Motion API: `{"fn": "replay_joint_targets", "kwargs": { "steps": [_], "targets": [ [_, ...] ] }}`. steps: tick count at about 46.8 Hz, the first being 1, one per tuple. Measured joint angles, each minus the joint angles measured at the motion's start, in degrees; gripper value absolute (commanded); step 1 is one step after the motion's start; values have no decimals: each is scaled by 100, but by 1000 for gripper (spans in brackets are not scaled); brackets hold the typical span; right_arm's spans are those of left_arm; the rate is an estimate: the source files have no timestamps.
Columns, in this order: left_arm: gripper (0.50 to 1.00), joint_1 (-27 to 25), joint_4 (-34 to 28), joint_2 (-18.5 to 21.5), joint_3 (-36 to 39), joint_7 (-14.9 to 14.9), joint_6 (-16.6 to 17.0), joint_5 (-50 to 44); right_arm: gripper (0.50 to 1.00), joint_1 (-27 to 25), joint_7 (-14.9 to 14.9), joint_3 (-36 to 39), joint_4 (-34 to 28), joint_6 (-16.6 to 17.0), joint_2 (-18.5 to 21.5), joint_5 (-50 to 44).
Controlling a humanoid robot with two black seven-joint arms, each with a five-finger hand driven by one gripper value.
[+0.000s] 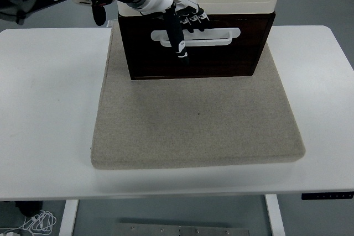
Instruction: Open the drawer under the combination cabinet
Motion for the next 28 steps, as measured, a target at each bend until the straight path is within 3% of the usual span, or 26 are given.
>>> {"fn": "replay_joint_targets", "kwargs": {
  "steps": [22, 28],
  "targets": [
    [1000, 13, 30, -211, 36, 8, 28, -7, 926, -5, -2, 0, 0, 0, 0, 0],
    [1000, 68, 42, -252, 82, 3, 171, -9, 926, -5, -3, -3, 0, 0, 0, 0]
  ]
}}
